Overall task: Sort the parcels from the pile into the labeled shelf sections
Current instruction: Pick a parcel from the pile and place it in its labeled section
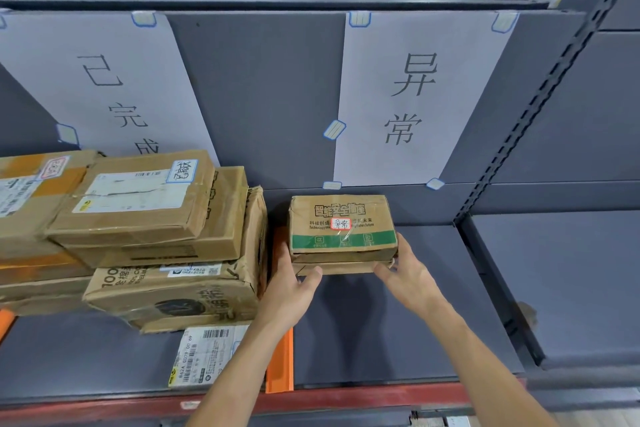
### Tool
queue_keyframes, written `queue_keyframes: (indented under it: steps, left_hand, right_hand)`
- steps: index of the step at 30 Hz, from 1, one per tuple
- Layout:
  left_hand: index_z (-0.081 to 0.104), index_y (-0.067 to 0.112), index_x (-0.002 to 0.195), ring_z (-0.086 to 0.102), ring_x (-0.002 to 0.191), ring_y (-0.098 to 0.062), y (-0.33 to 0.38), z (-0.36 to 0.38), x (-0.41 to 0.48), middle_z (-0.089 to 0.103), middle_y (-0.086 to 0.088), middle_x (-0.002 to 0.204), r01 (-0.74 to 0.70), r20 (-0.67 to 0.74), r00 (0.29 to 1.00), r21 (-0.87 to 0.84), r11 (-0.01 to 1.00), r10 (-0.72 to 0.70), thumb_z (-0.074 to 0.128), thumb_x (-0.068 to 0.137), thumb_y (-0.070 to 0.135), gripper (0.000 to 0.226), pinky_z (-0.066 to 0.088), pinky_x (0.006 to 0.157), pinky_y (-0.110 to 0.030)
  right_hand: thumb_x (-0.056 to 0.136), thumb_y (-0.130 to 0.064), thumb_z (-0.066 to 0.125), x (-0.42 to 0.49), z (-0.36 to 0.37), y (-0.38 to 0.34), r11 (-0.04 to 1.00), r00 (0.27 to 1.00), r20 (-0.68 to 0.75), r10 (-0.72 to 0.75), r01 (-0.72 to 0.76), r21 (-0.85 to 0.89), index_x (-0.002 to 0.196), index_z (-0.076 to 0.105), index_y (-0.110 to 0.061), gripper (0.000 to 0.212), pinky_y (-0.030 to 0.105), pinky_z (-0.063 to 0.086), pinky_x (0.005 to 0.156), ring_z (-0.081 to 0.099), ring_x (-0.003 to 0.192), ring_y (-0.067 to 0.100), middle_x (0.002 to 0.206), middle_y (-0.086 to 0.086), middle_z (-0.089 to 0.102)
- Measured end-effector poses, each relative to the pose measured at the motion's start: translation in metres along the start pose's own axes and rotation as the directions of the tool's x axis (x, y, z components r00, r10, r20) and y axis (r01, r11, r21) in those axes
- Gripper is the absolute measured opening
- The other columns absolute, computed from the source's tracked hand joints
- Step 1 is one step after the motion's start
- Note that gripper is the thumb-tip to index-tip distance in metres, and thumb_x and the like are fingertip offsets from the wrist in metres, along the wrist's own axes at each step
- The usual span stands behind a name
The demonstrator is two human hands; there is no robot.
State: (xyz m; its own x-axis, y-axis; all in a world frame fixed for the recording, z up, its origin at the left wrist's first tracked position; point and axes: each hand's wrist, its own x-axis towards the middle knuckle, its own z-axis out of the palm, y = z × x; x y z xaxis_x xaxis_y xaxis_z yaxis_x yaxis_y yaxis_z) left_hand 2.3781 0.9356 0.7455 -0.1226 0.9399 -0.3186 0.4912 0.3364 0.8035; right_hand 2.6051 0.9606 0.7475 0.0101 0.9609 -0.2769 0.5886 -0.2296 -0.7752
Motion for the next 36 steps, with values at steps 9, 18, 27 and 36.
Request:
queue_keyframes:
  steps: [9, 18, 27, 36]
  left_hand:
    - [-0.006, 0.026, 0.164, 0.043, 0.145, -0.017, -0.012, 0.005, -0.024, 0.03, 0.0, 0.167, 0.017, -0.002, 1.0, 0.01, 1.0, -0.017, 0.056, 0.101, 0.049, 0.092, 0.031, 0.107, -0.025]
    - [0.023, 0.02, 0.162, 0.026, 0.153, -0.011, -0.011, 0.037, -0.056, 0.025, 0.004, 0.168, -0.16, 0.081, 0.986, 0.248, 0.955, 0.144, 0.052, 0.104, 0.042, 0.068, 0.023, 0.12, -0.024]
    - [0.019, 0.028, 0.163, 0.005, 0.158, -0.008, 0.031, 0.097, -0.069, 0.009, 0.01, 0.172, -0.41, 0.282, 0.906, 0.394, 0.822, 0.317, 0.047, 0.107, 0.042, 0.064, 0.015, 0.128, -0.033]
    - [0.011, 0.025, 0.165, -0.005, 0.158, -0.008, 0.105, 0.216, -0.118, 0.003, 0.008, 0.173, -0.624, 0.434, 0.775, 0.411, 0.665, 0.459, 0.043, 0.107, 0.043, 0.068, 0.009, 0.126, -0.031]
  right_hand:
    - [0.099, -0.045, 0.056, -0.011, -0.002, 0.012, 0.997, 0.998, -0.029, 0.048, -0.049, -0.058, 0.156, 0.021, -0.024, 0.07, 0.035, 0.045, 0.1, 0.05, 0.133, 0.018, 0.151, -0.015, 0.043]
    - [0.102, -0.038, 0.055, -0.048, -0.005, 0.043, 0.945, 0.999, -0.024, -0.021, 0.012, -0.328, 0.159, 0.027, -0.019, 0.067, 0.029, 0.026, 0.119, 0.02, 0.152, 0.012, 0.164, -0.005, 0.028]
    - [0.102, -0.04, 0.052, -0.106, -0.066, 0.099, 0.861, 0.985, -0.143, -0.093, 0.007, -0.509, 0.159, 0.026, -0.015, 0.067, 0.029, 0.02, 0.123, 0.024, 0.151, 0.013, 0.164, -0.003, 0.029]
    - [0.103, -0.041, 0.05, -0.191, -0.168, 0.174, 0.837, 0.952, -0.301, -0.064, -0.113, -0.536, 0.16, 0.023, -0.018, 0.067, 0.025, 0.009, 0.122, 0.021, 0.152, 0.013, 0.165, -0.004, 0.026]
